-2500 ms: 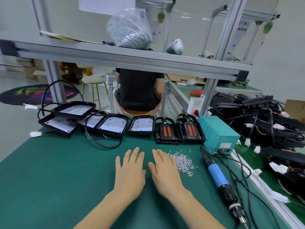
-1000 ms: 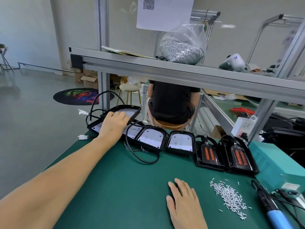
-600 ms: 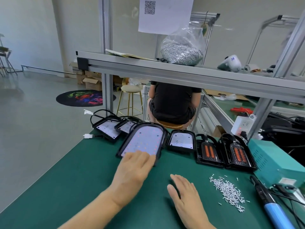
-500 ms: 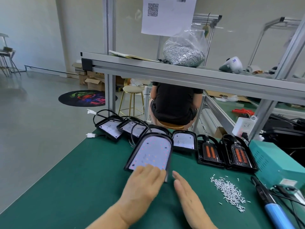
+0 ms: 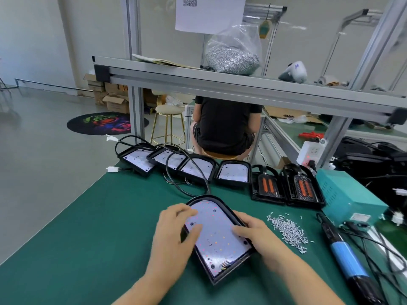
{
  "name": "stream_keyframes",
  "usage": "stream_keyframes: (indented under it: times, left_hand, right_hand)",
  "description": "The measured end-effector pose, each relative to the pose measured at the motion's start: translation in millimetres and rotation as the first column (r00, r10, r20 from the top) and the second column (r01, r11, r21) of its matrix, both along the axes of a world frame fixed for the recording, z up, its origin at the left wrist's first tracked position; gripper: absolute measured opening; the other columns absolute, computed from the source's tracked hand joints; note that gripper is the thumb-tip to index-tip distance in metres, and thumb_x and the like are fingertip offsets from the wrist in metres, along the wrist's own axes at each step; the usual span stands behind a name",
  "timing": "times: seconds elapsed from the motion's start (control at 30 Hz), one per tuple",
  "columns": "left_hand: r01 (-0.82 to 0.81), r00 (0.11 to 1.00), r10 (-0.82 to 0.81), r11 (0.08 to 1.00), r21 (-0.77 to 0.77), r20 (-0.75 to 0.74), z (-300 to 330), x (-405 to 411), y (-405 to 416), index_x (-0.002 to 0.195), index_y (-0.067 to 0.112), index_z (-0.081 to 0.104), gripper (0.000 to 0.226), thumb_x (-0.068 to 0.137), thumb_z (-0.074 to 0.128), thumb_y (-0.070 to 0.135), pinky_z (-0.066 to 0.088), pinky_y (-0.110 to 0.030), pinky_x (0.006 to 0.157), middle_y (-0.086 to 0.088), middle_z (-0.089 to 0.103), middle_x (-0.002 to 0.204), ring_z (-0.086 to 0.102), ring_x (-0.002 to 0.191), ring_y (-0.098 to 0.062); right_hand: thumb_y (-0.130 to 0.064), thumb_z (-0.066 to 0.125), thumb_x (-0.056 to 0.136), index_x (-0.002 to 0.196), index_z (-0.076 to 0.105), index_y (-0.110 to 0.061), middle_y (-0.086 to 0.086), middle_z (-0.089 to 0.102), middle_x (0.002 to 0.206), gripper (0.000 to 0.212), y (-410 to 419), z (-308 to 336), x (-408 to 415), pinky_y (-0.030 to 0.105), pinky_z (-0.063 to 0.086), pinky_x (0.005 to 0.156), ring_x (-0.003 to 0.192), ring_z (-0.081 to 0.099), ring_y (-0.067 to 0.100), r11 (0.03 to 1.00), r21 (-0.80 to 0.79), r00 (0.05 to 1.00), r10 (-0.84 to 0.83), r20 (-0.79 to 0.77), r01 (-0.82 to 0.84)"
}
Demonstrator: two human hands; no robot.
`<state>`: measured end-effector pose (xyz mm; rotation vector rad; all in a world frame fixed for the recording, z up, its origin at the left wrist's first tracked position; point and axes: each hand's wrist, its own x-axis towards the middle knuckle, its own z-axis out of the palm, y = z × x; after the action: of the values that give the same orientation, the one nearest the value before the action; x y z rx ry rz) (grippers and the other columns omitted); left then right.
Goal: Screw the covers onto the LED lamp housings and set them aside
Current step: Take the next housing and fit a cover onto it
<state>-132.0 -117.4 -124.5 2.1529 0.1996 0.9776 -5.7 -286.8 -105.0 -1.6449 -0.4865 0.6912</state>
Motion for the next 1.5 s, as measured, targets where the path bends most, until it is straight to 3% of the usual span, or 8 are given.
stream_keyframes:
  times: [0.2,0.4,0.57,0.7,0.83,1.0,1.3,1.5]
  left_hand:
    - [-0.190,0.952,0.001,0.787,-0.587,-0.307,-1,31,38,0.114,0.017,0.058,0.021,0.095,0.054,0.026,0.035,-0.024,0.090,0.003,0.056,0.111,0.051,0.103,-0.013]
    - [-0.126,0.873,-0.307,0.608,-0.784,-0.379,36,95,55,0.108,0.009,0.056,0.019,0.096,0.055,0.023,0.044,-0.026,0.073,-0.005,0.054,0.093,0.049,0.083,-0.018]
    - [-0.140,0.811,-0.469,0.425,-0.894,-0.349,49,141,54,0.139,0.004,0.041,0.045,0.097,0.052,0.018,0.034,-0.043,0.110,-0.015,0.039,0.146,0.042,0.131,-0.032]
    - [-0.119,0.895,-0.391,0.259,-0.959,-0.217,49,157,56,0.115,-0.001,0.050,0.019,0.098,0.047,0.006,0.049,-0.036,0.084,-0.015,0.058,0.108,0.062,0.101,-0.027]
    - [-0.124,0.945,-0.250,0.322,-0.938,-0.210,46,153,60,0.101,0.003,0.047,0.010,0.098,0.039,-0.001,0.037,-0.024,0.048,-0.008,0.051,0.072,0.043,0.051,-0.012]
    - [0.026,0.973,-0.225,0.353,-0.935,-0.058,48,127,72,0.118,0.016,0.046,0.029,0.098,0.038,-0.001,0.041,-0.028,0.049,-0.008,0.056,0.067,0.048,0.049,-0.016]
    - [0.099,0.955,-0.269,0.685,-0.722,-0.125,82,72,84,0.073,0.012,0.051,0.034,0.078,0.052,-0.022,0.048,-0.027,0.063,-0.004,0.063,0.077,0.063,0.066,-0.019]
    - [0.201,0.926,-0.367,0.678,-0.707,-0.089,89,40,87,0.071,0.013,0.049,0.027,0.071,0.062,-0.011,0.045,-0.027,0.064,-0.006,0.062,0.071,0.060,0.061,-0.020]
  right_hand:
    - [-0.003,0.055,0.094,0.117,0.068,-0.034,-0.005,0.068,0.085,0.041,-13,7,9,0.019,0.037,0.054,0.066,0.050,0.011,0.967,-0.205,0.987,0.158,0.004,-0.154]
    - [-0.001,0.057,0.091,0.113,0.071,-0.038,-0.009,0.060,0.078,0.046,-6,9,13,0.015,0.034,0.054,0.058,0.044,0.005,0.936,-0.237,0.958,0.280,0.062,-0.258]
    - [0.002,0.056,0.092,0.115,0.071,-0.035,-0.010,0.062,0.076,0.046,-2,11,16,0.016,0.035,0.055,0.058,0.046,0.006,0.916,-0.247,0.938,0.342,0.062,-0.317]
    - [0.003,0.055,0.092,0.119,0.068,-0.031,-0.011,0.060,0.076,0.046,0,8,18,0.016,0.032,0.055,0.059,0.041,0.006,0.910,-0.276,0.932,0.348,0.105,-0.309]
    - [0.001,0.055,0.093,0.120,0.067,-0.030,-0.018,0.060,0.070,0.044,0,7,20,0.014,0.032,0.055,0.056,0.042,0.002,0.903,-0.296,0.926,0.358,0.118,-0.311]
    - [0.000,0.055,0.094,0.123,0.066,-0.030,-0.018,0.062,0.075,0.043,0,7,20,0.013,0.033,0.055,0.057,0.042,0.001,0.900,-0.298,0.923,0.365,0.119,-0.318]
    - [-0.001,0.055,0.094,0.115,0.068,-0.038,-0.015,0.068,0.092,0.045,3,9,17,0.013,0.033,0.056,0.061,0.044,0.003,0.900,-0.299,0.922,0.367,0.128,-0.317]
    - [0.000,0.056,0.094,0.114,0.069,-0.035,-0.010,0.070,0.097,0.043,1,14,14,0.016,0.035,0.061,0.072,0.050,0.007,0.906,-0.308,0.932,0.341,0.122,-0.291]
